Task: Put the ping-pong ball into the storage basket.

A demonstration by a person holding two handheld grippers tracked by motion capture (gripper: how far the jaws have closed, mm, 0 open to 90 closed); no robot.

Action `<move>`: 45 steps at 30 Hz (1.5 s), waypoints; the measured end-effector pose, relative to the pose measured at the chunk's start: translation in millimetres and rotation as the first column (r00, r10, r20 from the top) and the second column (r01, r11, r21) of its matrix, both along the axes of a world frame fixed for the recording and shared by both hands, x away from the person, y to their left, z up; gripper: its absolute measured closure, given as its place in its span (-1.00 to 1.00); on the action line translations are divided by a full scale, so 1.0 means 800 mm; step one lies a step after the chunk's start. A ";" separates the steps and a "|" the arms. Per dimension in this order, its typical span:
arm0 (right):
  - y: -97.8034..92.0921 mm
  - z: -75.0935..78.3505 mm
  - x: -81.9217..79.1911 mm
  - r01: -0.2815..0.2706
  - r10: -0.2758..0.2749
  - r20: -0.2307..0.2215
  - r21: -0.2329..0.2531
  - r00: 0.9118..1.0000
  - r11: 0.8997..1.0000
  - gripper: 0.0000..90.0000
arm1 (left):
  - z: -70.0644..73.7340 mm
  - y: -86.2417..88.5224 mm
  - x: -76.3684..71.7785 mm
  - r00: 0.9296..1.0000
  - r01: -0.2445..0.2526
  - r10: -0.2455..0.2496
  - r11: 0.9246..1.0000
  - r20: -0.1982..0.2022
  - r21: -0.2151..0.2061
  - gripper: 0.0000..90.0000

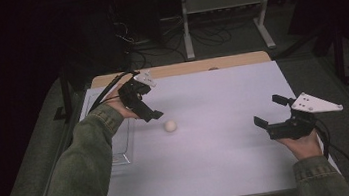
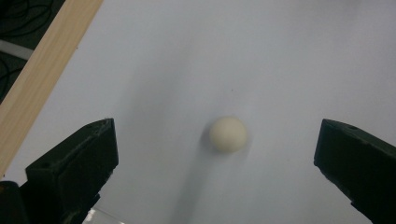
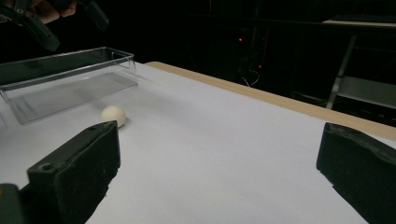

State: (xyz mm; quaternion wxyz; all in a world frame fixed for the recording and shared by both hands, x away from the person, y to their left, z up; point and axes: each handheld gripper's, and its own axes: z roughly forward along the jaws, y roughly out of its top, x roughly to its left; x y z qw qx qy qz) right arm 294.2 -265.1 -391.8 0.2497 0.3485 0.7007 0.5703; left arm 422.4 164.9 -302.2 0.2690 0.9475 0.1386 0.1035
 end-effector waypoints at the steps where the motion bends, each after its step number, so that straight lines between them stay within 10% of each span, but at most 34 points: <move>1: 0.000 0.000 0.000 -0.001 0.001 -0.001 -0.001 1.000 1.000 -1.00 | 0.001 -0.001 0.001 1.000 0.001 -0.001 1.000 0.000 0.003 -1.00; 45: 0.000 -0.001 -0.002 -0.007 0.007 -0.010 -0.004 1.000 1.000 -1.00 | -0.035 -0.050 0.023 0.995 0.066 -0.054 0.985 -0.078 0.161 -1.00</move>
